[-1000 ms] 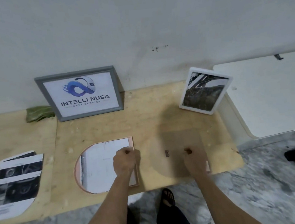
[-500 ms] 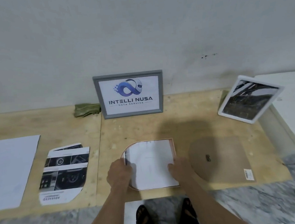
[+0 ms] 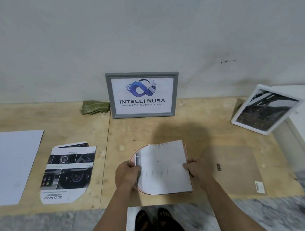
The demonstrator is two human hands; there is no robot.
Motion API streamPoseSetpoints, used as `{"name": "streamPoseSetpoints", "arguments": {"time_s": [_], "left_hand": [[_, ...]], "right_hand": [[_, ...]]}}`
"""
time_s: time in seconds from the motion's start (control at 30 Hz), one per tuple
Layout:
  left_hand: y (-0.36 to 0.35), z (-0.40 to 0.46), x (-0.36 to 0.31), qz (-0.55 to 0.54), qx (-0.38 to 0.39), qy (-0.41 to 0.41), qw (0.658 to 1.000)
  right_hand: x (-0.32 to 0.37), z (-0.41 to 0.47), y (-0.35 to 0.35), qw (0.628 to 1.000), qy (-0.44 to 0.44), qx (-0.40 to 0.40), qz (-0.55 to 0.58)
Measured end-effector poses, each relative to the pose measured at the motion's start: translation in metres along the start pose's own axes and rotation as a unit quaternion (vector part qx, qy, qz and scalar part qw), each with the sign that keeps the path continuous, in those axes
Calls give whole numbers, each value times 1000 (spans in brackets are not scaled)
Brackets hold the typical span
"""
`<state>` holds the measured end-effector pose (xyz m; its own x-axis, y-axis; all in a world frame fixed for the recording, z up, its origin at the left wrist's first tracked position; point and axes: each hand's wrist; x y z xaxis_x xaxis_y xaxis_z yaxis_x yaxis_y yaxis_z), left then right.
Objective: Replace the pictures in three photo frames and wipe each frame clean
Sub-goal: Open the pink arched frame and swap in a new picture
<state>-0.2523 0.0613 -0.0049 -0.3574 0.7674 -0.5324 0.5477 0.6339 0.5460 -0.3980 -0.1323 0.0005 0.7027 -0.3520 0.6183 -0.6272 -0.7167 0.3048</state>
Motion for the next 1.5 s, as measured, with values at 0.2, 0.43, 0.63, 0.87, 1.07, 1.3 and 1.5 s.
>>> {"name": "streamPoseSetpoints", "arguments": {"time_s": [0.2, 0.43, 0.63, 0.87, 1.07, 1.3, 1.5], "left_hand": [[3, -7, 3, -55, 18, 7, 998], [18, -23, -4, -268, 30, 27, 962], [70, -23, 21, -373, -46, 43, 926], [179, 2, 79, -488, -149, 77, 857], [280, 49, 153, -492, -210, 116, 837], [369, 122, 217, -459, -239, 163, 840], [388, 154, 245, -397, -227, 188, 869]], "right_hand": [[27, 8, 34, 998, -16, 58, -18], [67, -4, 40, 992, 37, 104, -60], [106, -17, -26, 978, 149, 128, -70], [167, -42, -194, 939, 254, 179, -147], [213, -65, -367, 895, 305, 233, -229], [239, -61, -545, 812, 387, 246, -361], [233, -51, -624, 762, 404, 235, -447]]}}
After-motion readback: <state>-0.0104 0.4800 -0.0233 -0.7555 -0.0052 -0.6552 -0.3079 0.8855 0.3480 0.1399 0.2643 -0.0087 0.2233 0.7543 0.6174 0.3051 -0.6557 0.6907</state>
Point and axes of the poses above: each hand's wrist, its own z-axis towards the middle knuckle, its own y-axis out of the back of the hand, x = y × z, and after that the axes turned 3 degrees about y, right-handed
